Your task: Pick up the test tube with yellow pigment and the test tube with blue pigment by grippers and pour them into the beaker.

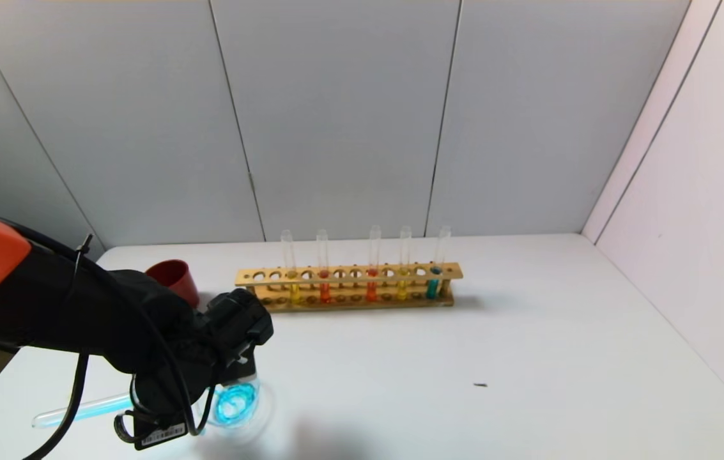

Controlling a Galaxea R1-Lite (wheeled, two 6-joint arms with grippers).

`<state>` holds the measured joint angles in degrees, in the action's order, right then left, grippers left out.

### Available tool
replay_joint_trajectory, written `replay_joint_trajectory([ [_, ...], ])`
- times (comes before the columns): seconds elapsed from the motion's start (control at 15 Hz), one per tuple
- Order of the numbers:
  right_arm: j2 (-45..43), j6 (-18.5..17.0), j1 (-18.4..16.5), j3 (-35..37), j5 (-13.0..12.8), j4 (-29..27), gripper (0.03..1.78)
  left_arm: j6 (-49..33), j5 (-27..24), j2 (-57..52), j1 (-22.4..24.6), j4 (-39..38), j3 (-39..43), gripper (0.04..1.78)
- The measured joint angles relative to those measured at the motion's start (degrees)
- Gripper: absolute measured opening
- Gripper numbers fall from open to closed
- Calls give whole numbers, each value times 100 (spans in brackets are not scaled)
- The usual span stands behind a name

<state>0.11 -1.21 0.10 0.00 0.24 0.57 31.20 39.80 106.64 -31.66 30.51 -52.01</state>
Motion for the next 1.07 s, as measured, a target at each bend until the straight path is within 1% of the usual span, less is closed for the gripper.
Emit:
replay_joint_trajectory([
  [0.13, 0, 0, -2, 0, -2, 2, 174, 0, 7, 61, 2, 62, -89, 30],
  [0.33, -1, 0, -2, 0, -2, 2, 174, 0, 66, 160, -52, 433, -323, 30],
  [0.6, 0, 0, -2, 0, 0, 2, 174, 0, 101, 313, -111, 556, -538, 30],
  [0.8, -1, -2, -2, 0, 0, 2, 174, -2, 99, 435, -119, 1028, -811, 30],
  [1.07, 0, 0, -2, 0, 0, 2, 174, -5, 99, 532, -163, 1270, -998, 30],
])
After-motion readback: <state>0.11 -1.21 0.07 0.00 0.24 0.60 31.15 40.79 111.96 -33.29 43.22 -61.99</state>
